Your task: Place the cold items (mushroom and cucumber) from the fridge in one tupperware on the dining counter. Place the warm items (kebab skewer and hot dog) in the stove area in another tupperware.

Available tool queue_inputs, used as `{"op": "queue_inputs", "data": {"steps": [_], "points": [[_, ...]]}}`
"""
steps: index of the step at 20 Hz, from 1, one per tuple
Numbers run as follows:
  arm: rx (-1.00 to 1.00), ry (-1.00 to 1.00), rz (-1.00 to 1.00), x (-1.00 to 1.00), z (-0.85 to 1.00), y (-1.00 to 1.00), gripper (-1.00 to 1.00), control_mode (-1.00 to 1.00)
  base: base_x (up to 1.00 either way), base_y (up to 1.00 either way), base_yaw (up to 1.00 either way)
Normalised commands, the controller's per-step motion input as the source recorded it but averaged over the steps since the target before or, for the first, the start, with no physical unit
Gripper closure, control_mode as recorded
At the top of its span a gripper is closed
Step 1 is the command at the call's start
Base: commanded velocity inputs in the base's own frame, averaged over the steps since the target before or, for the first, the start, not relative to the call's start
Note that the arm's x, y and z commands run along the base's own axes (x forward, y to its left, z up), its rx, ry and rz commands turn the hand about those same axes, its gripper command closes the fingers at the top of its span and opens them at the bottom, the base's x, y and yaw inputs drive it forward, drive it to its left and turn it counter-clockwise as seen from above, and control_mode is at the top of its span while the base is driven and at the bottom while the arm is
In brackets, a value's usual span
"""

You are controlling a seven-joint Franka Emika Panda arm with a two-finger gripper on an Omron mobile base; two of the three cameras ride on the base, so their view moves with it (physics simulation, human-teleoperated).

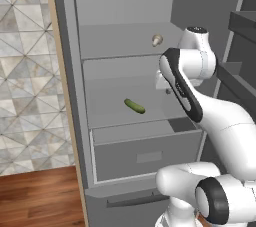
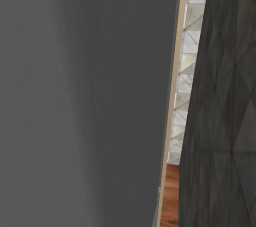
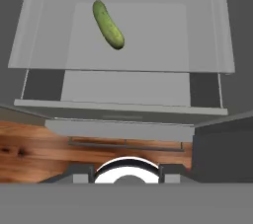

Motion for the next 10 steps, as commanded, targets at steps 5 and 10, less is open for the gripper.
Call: {"op": "queue_inputs", "data": {"steps": [5, 10], "points": [[-0.04, -0.16, 0.00, -0.10, 0.04, 0.01, -1.00, -1.00, 0.00, 0.00, 0.00], [-0.07, -0.33, -0.12, -0.20, 0.14, 0.00, -1.00, -1.00, 0.00, 0.00, 0.00]]}}
